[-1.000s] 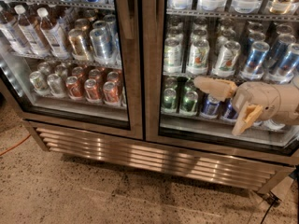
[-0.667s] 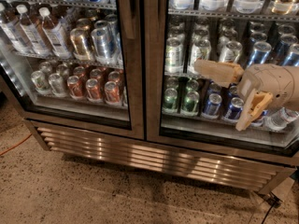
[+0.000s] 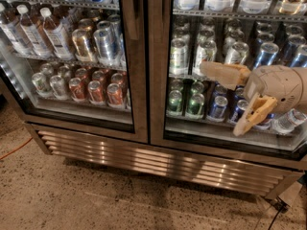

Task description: Open right fridge door

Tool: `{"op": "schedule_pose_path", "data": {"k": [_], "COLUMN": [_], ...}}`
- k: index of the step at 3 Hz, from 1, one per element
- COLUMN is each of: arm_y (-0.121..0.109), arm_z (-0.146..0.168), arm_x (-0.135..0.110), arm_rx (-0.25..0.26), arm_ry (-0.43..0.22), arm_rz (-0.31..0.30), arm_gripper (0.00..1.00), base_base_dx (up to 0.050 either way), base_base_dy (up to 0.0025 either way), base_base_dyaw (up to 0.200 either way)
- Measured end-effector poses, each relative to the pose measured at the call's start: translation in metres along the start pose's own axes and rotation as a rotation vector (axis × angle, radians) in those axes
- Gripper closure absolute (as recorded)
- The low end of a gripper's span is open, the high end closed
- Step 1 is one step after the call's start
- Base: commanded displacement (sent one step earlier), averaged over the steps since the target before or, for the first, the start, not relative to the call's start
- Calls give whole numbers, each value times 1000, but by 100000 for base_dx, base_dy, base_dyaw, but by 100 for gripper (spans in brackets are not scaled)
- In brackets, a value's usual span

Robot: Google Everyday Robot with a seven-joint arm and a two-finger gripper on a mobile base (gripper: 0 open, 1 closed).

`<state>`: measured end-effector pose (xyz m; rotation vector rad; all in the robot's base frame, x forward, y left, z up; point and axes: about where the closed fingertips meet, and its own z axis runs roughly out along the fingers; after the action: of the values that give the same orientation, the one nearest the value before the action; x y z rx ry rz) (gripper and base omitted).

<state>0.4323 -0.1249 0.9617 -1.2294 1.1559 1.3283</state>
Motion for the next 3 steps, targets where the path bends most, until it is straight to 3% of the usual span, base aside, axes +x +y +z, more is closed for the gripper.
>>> {"op": "schedule_pose_path", "data": {"k": [1, 2, 3], "arm_y": [-10, -10, -12], "arm_z": [6, 6, 11], "arm_x": [-3, -3, -7], "arm_rx": [55, 55, 105], "arm_ry": [30, 31, 108], "arm_rz": [-17, -17, -23], "arm_gripper": [0, 0, 0], "base_base_dx": [0, 0, 0], "base_base_dy": [0, 0, 0], "base_base_dyaw": [0, 0, 0]}}
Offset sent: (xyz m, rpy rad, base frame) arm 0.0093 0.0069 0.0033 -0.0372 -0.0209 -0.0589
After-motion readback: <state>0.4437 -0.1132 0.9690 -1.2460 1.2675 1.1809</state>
